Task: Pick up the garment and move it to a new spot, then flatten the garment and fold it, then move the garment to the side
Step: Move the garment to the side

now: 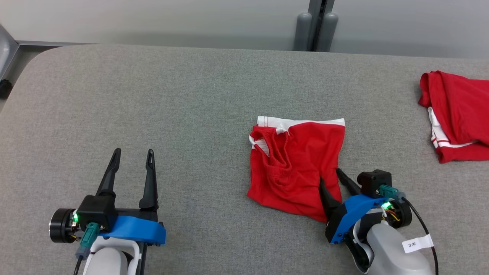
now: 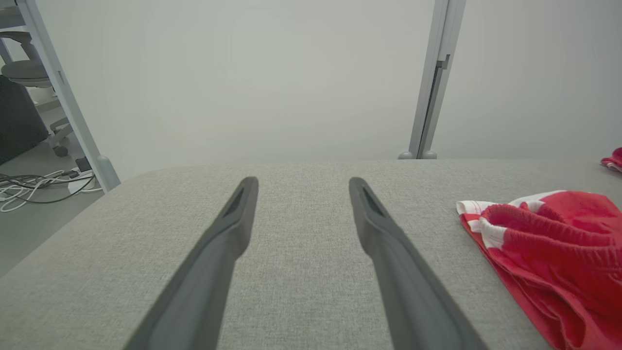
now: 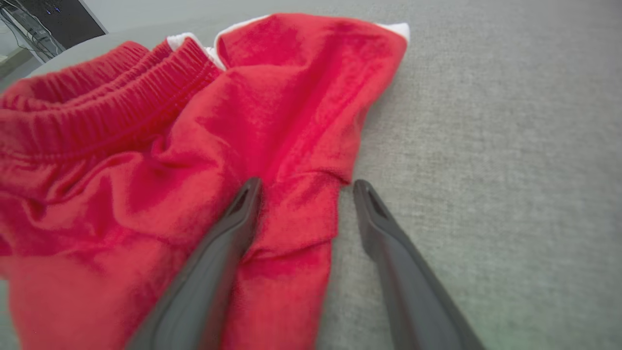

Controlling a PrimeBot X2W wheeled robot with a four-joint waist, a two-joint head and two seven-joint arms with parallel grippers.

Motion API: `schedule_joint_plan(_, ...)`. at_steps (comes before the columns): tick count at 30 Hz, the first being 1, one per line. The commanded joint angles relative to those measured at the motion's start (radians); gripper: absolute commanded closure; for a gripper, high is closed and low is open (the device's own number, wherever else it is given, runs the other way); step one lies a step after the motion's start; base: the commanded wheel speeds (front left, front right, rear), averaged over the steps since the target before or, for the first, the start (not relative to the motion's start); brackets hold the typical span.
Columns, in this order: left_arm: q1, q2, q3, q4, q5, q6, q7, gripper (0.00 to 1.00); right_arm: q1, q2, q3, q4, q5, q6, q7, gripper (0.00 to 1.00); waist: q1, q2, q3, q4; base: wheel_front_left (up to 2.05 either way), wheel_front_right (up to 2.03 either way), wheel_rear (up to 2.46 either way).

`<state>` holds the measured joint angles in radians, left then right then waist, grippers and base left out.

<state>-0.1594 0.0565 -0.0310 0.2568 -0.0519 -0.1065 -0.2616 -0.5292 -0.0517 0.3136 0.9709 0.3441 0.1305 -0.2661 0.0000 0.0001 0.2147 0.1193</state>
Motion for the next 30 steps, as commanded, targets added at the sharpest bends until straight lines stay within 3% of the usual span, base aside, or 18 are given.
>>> schedule_joint_plan(1,-0.014,-0.001,-0.001,0.002,-0.007,-0.003,-0.004,0.0,0.017,0.002,0.029,0.021,0.029,0.0,0.004,0.7,0.0,-0.0001,0.001,0.0,0.0,0.0,0.0)
schedule_joint_plan(2,-0.016,-0.001,-0.003,0.003,-0.007,-0.004,-0.004,0.0,0.011,0.002,0.044,0.024,0.053,0.0,0.006,0.7,0.0,-0.0001,0.001,0.001,0.0,0.0,0.0)
schedule_joint_plan(3,-0.017,-0.001,-0.003,0.004,-0.008,-0.004,-0.004,0.0,0.004,0.002,0.054,0.027,0.069,0.0,0.006,1.0,0.0,-0.0001,0.001,0.001,0.0,0.0,0.0)
schedule_joint_plan(8,-0.013,-0.002,-0.002,0.008,-0.007,-0.005,-0.004,0.0,-0.04,-0.001,0.042,0.05,0.076,0.0,0.005,1.0,0.0,-0.0001,-0.001,-0.003,0.0,0.0,0.0)
schedule_joint_plan(16,0.003,-0.002,0.006,-0.029,-0.009,-0.007,-0.004,0.0,-0.084,-0.058,-0.013,-0.009,-0.105,0.0,0.002,1.0,0.0,-0.0001,-0.014,-0.04,0.0,0.0,0.0)
schedule_joint_plan(22,-0.021,-0.003,0.003,-0.091,-0.013,-0.009,-0.004,0.0,-0.162,-0.151,0.055,-0.065,-0.201,0.0,0.002,1.0,0.0,-0.0001,0.027,-0.083,0.0,0.0,0.0)
schedule_joint_plan(30,-0.056,0.02,0.01,-0.163,0.006,-0.015,-0.005,0.0,-0.322,-0.309,0.154,-0.119,-0.191,0.0,0.002,1.0,0.0,-0.0001,0.133,-0.183,0.0,0.0,0.0)
